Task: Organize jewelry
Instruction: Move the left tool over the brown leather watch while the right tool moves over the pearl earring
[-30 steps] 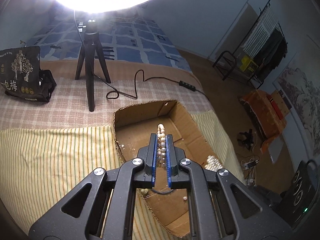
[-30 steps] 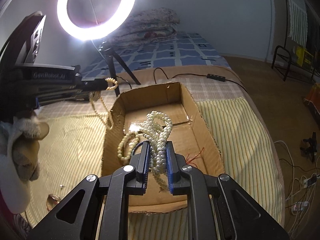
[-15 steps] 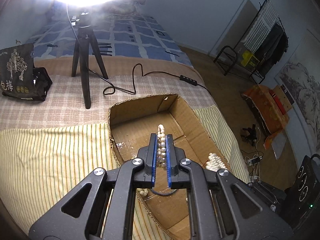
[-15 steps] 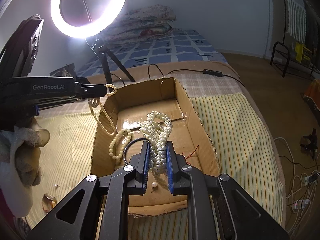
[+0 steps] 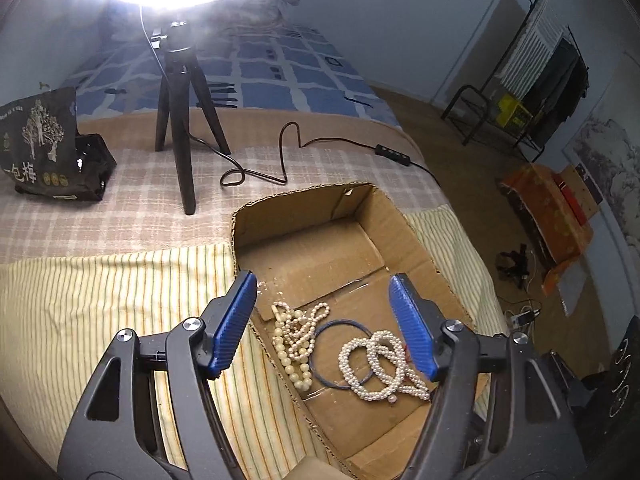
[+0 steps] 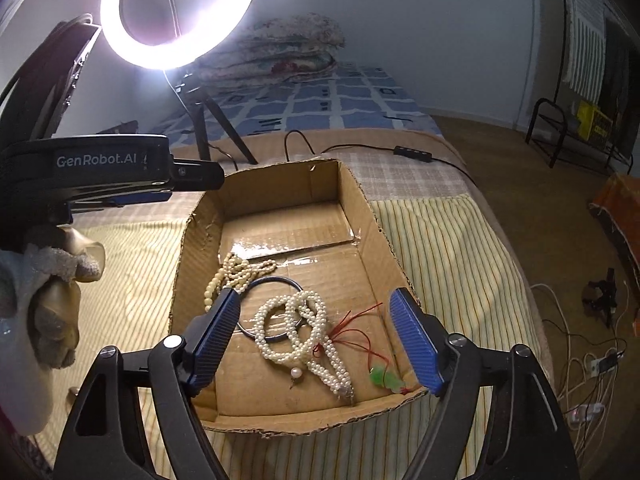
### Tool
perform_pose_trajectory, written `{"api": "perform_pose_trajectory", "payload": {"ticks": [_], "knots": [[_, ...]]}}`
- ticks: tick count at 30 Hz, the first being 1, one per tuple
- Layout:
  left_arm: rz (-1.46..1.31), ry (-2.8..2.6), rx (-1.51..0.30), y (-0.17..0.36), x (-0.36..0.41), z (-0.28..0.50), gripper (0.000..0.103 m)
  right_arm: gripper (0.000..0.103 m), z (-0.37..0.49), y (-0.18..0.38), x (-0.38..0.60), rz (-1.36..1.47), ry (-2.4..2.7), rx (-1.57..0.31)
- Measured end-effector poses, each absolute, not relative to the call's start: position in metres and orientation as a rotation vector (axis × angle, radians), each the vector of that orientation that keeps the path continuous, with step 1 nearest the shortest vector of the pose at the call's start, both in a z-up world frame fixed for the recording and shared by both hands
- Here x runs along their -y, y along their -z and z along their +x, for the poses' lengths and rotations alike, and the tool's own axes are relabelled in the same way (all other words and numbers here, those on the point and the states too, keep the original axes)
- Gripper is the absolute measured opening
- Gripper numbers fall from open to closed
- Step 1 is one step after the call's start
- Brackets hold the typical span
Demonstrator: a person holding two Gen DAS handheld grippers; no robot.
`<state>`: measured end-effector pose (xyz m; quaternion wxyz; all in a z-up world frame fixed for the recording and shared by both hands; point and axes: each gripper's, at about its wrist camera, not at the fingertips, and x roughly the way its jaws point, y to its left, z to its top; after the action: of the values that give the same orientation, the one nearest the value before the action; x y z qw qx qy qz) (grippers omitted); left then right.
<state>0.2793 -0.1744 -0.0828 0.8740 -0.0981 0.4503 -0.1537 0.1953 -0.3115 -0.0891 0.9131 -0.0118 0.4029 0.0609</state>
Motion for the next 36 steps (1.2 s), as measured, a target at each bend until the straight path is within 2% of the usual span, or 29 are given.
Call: {"api": "perform_pose_trajectory", "payload": {"ticks": [20, 36], "knots": [[-0.181, 0.304, -0.905, 0.06, 0.158, 0.256, 0.071, 0.077, 0.183, 0.067, 0.308, -0.02, -0.1, -0.804], [-0.168, 0.262, -0.849, 0.028, 0.092, 0.213, 0.071, 0.077, 0.153, 0.034, 0.291, -0.049, -0.114, -0.748]]}}
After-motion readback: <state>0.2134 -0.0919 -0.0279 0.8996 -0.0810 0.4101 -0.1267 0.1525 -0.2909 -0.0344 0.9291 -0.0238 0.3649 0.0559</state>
